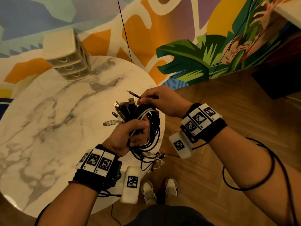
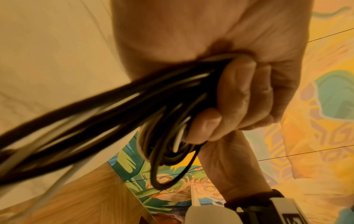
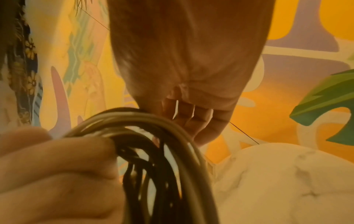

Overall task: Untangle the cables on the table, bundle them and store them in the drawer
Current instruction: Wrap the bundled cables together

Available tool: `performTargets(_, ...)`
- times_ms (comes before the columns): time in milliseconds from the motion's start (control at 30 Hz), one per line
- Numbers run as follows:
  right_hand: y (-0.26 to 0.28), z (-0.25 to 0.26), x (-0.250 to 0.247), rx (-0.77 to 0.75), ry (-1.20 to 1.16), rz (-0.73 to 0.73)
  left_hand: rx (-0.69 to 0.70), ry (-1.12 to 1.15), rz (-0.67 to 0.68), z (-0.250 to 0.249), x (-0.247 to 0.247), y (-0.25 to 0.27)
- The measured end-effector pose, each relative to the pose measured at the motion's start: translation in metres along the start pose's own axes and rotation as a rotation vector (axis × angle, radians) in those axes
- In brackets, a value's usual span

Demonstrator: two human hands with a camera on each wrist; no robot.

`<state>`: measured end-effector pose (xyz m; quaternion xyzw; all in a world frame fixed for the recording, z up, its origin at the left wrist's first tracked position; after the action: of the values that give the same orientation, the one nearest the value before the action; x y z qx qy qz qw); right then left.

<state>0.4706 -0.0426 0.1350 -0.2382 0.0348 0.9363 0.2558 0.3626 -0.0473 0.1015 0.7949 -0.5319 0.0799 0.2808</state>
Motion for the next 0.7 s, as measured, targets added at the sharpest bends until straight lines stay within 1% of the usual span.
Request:
performTargets(100,0.001,-0.005,-0.002,0.045,-0.066,-0.007,0.004,0.007,0.022,0.000,0.001,0.001)
performTargets(267,0.000,0.003,0.008,0.058,-0.153,0.053,-0.022,0.006,0.032,0.005,0.004,0.002)
performTargets(367,-0.004,0.006,0.013,0.085,-0.184,0.069,-0.012,0.004,0.050,0.005,0.006,0.002)
performTargets(500,-0.010,0.018,0.011,-0.001,-0.165,0.040,-0.005,0.012,0.073,0.002,0.009,0.004)
performTargets(600,-0.013,0.027,0.015,-0.039,-0.193,0.077,0.017,-0.002,0.070,0.000,0.010,0.004)
performTargets(667,-0.012,0.025,0.018,0.010,-0.205,0.100,0.043,-0.004,0.057,-0.004,0.010,0.003)
performTargets(700,-0.011,0.020,0.018,0.070,-0.234,0.097,0.052,0.005,0.045,-0.007,0.009,0.003)
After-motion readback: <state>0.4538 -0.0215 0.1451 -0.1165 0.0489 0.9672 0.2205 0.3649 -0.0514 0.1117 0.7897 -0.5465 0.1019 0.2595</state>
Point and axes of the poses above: each hand's wrist, its own y-axis away from the middle knuckle, its own x-axis out of the palm, z = x × y, the point moved 9 cm from there along -y, towards the middle knuckle, and after that the axes turned 13 degrees about -z, right-handed, at the moved point
